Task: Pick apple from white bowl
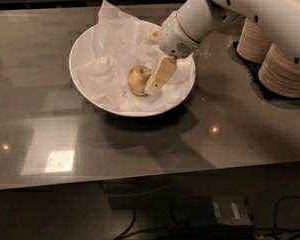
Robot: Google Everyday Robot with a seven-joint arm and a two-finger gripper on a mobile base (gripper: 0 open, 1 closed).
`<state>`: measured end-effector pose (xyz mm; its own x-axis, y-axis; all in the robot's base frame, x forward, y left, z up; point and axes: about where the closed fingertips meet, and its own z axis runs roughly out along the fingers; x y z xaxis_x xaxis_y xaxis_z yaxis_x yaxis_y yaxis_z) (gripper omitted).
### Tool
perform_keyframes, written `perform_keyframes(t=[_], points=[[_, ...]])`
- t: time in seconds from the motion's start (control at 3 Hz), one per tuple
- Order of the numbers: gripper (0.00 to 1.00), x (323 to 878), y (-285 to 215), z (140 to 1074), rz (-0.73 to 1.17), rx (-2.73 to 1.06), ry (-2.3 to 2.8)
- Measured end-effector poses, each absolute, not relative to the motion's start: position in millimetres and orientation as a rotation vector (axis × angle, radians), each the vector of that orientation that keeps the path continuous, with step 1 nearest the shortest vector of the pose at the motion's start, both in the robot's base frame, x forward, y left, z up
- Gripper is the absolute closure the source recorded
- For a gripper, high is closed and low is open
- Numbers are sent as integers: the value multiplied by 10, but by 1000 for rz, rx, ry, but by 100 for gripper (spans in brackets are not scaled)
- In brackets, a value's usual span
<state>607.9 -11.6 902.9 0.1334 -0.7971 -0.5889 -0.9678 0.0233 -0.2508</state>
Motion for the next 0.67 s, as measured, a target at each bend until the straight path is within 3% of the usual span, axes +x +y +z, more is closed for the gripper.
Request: perform_keyframes(t=[0.67], points=[[15,6124,-56,8941,379,-1817,1697]])
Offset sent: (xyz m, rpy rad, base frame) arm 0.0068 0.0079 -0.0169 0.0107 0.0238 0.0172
